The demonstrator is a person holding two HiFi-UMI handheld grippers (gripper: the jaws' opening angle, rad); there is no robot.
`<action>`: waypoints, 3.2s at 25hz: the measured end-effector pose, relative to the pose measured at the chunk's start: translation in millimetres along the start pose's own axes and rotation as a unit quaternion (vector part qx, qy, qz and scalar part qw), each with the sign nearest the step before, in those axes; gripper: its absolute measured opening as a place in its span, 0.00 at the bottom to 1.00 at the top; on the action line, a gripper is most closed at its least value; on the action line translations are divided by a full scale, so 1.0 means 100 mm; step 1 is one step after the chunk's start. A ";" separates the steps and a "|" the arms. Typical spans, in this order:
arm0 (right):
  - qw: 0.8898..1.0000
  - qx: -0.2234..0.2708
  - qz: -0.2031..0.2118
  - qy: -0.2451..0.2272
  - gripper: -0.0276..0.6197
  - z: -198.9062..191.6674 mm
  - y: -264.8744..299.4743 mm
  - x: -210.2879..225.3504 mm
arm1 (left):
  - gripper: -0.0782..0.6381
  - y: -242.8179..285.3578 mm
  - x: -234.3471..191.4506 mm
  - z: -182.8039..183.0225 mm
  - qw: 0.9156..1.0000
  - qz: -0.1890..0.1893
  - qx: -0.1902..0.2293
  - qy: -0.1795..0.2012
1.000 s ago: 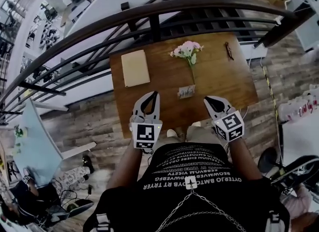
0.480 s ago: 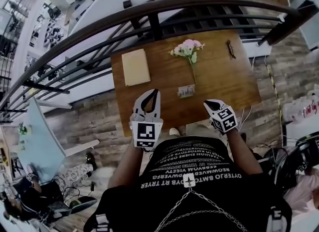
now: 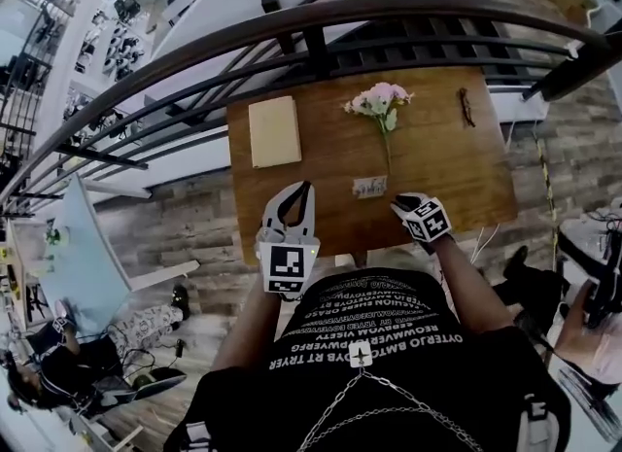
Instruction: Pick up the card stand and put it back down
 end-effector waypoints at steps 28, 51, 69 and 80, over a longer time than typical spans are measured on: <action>0.996 -0.031 0.082 -0.007 0.28 0.13 0.82 0.31 | 0.15 0.13 -0.10 -0.12 0.997 0.048 -0.054 -0.021; 0.998 0.020 0.014 0.059 0.27 0.62 -0.10 0.02 | 0.15 -0.17 0.01 -0.17 1.000 0.007 -0.014 -0.021; 0.996 0.084 0.010 0.039 0.27 1.24 -1.24 -0.57 | 0.15 -0.27 0.27 -0.18 0.999 -0.044 0.017 -0.005; 0.993 0.120 0.006 0.003 0.27 1.71 -1.76 -0.70 | 0.15 -0.38 0.20 -0.26 0.999 -0.036 0.021 -0.015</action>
Point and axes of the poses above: the fingertips, and each gripper's own axes: y forward along the fingers, x to its right, z out of its top, the point moved 4 cm from there along -y, backward along the fingers, and after that the axes turned 2 degrees about -y, right-handed, at the moved point
